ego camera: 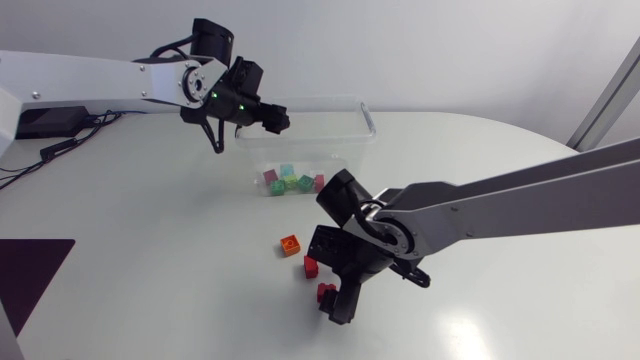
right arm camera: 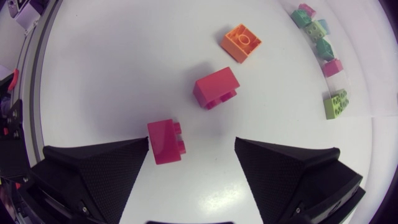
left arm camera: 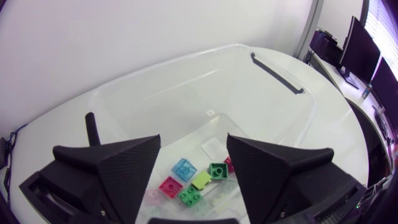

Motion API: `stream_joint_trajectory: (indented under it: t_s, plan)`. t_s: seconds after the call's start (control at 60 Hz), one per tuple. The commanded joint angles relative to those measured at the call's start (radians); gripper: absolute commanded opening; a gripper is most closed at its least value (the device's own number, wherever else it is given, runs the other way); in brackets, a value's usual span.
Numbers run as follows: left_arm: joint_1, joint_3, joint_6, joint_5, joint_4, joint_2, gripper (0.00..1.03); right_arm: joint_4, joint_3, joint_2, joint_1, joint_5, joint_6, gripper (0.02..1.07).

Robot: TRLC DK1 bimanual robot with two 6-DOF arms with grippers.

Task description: Place the duplo bricks in the container

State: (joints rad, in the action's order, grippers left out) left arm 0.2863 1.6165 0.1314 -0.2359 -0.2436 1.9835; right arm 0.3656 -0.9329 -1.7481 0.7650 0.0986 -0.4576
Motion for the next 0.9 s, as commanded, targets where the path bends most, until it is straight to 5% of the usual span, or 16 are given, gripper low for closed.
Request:
stream_joint_trajectory:
  t_s: [0.0, 0.15, 0.267, 0.533, 0.883]
  plan:
    - [-0.006, -0.012, -0.019, -0.020, -0.022, -0.107, 0.95, 0.021, -0.030, -0.025, 0.008, -0.016, -0.027, 0.97]
    - [-0.013, -0.033, -0.021, -0.056, -0.103, -0.245, 0.95, 0.032, -0.037, -0.050, 0.014, -0.023, -0.039, 0.73]
    - [-0.013, -0.070, -0.018, -0.075, -0.158, -0.333, 0.95, 0.027, -0.027, -0.056, 0.014, -0.022, -0.042, 0.42]
    - [-0.019, -0.233, 0.034, -0.075, -0.243, -0.500, 0.95, 0.073, -0.007, 0.038, 0.017, -0.010, -0.036, 0.34]
    - [-0.003, -0.612, 0.168, -0.077, -0.207, -0.678, 0.95, 0.154, -0.069, 0.219, -0.067, -0.010, -0.007, 0.34]
